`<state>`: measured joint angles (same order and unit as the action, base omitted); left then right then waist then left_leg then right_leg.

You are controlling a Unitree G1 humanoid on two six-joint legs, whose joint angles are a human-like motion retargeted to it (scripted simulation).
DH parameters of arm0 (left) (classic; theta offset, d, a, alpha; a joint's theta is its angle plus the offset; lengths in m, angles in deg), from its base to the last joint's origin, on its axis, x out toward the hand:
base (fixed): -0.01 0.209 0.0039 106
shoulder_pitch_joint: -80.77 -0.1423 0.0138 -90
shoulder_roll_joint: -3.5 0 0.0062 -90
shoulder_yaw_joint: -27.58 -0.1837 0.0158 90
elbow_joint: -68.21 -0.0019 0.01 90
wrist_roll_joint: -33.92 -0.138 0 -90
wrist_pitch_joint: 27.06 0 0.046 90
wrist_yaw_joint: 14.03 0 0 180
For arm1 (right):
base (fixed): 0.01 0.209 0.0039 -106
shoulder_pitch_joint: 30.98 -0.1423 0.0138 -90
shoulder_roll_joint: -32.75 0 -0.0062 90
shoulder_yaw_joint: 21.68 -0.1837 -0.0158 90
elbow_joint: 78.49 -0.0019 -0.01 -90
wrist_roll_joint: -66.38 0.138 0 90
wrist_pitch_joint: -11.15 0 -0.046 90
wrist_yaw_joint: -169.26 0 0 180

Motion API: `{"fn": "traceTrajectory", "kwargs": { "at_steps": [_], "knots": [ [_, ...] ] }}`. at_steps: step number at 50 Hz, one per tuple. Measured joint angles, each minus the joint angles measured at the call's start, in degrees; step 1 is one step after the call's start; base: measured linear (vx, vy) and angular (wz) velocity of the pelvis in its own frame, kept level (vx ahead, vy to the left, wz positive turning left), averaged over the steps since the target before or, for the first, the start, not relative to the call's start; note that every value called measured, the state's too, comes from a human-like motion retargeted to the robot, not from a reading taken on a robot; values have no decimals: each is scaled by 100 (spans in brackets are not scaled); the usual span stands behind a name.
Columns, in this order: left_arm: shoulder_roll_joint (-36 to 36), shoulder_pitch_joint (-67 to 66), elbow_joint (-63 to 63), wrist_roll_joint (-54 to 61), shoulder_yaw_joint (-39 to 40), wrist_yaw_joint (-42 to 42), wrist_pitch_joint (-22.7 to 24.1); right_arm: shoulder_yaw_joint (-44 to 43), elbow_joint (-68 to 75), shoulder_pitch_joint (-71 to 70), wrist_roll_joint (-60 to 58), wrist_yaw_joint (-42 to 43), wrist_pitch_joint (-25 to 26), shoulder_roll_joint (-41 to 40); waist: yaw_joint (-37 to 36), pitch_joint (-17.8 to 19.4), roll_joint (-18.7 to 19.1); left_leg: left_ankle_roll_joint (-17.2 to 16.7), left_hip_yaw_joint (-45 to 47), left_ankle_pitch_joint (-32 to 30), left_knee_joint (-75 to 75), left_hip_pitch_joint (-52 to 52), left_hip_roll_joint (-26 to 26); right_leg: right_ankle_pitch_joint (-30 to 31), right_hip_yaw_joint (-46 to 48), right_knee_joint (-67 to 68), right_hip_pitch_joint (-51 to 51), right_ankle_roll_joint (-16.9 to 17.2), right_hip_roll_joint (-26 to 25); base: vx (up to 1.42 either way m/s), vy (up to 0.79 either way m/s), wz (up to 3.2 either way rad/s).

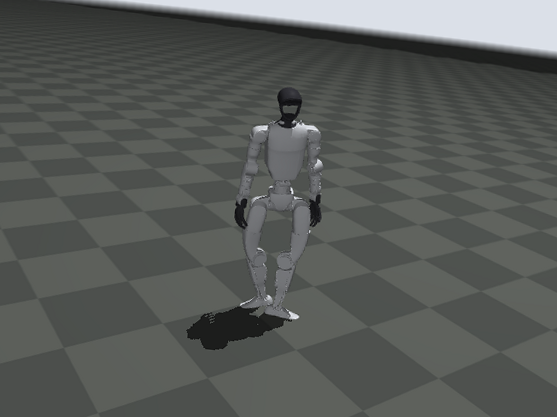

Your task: In place motions

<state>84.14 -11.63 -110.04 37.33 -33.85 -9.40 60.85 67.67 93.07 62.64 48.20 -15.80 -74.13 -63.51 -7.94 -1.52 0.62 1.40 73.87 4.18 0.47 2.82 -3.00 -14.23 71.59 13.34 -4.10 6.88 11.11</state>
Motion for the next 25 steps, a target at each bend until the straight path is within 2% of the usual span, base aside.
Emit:
{"fn": "traceTrajectory", "kwargs": {
  "at_steps": [4,10,13,15,17,20,22,23,25],
  "knots": [
    [-182,84,-129,149,246,-49,66,101,14,-216,125,-90,1,-6,-396,64,-98,-42,-276,-358,28,-88,24,-42,-143,199,-116,12,136,11,27,-17],
    [-360,122,-308,189,588,-143,148,476,-126,-431,288,-235,-138,-31,-834,45,-269,-234,-212,-286,-63,-332,167,-172,-601,379,-98,67,318,14,27,-53],
    [-376,218,-276,180,706,-211,183,716,-120,-441,392,-276,-196,-24,-1175,-15,-357,-161,49,-237,-254,-327,357,-280,-1173,352,14,42,222,15,19,-30],
    [-372,313,-159,152,647,-249,210,752,-77,-433,337,-290,-203,-5,-1065,-86,-421,-237,-226,-215,-229,-361,320,-134,-1015,276,-61,15,179,12,8,67],
    [-357,382,5,51,615,-237,230,800,-2,-398,249,-276,-192,26,-1494,-85,-483,-84,9,-119,-371,-311,510,97,-1211,153,-106,-48,95,14,9,-9],
    [-345,462,246,-196,352,-242,244,595,148,-290,163,-225,-145,84,-1874,-103,-563,-28,-237,-42,-432,-310,581,340,-1176,138,-256,-109,92,16,17,80],
    [-354,484,361,-305,81,-256,293,341,210,-207,132,-175,-101,103,-1687,-32,-469,52,-911,15,-313,-338,455,644,-1277,527,-442,-397,227,15,23,315],
    [-365,501,373,-326,-68,-269,321,179,214,-147,113,-147,-81,111,-1225,-28,-382,28,-1617,43,-112,-311,288,807,-1115,824,-598,-526,325,18,22,448],
    [-378,474,327,-381,-130,-291,337,20,169,40,146,-93,-78,118,-808,-74,-139,138,-2290,66,9,-241,138,991,-1654,1536,-558,-1004,447,28,21,375]
  ]
}}
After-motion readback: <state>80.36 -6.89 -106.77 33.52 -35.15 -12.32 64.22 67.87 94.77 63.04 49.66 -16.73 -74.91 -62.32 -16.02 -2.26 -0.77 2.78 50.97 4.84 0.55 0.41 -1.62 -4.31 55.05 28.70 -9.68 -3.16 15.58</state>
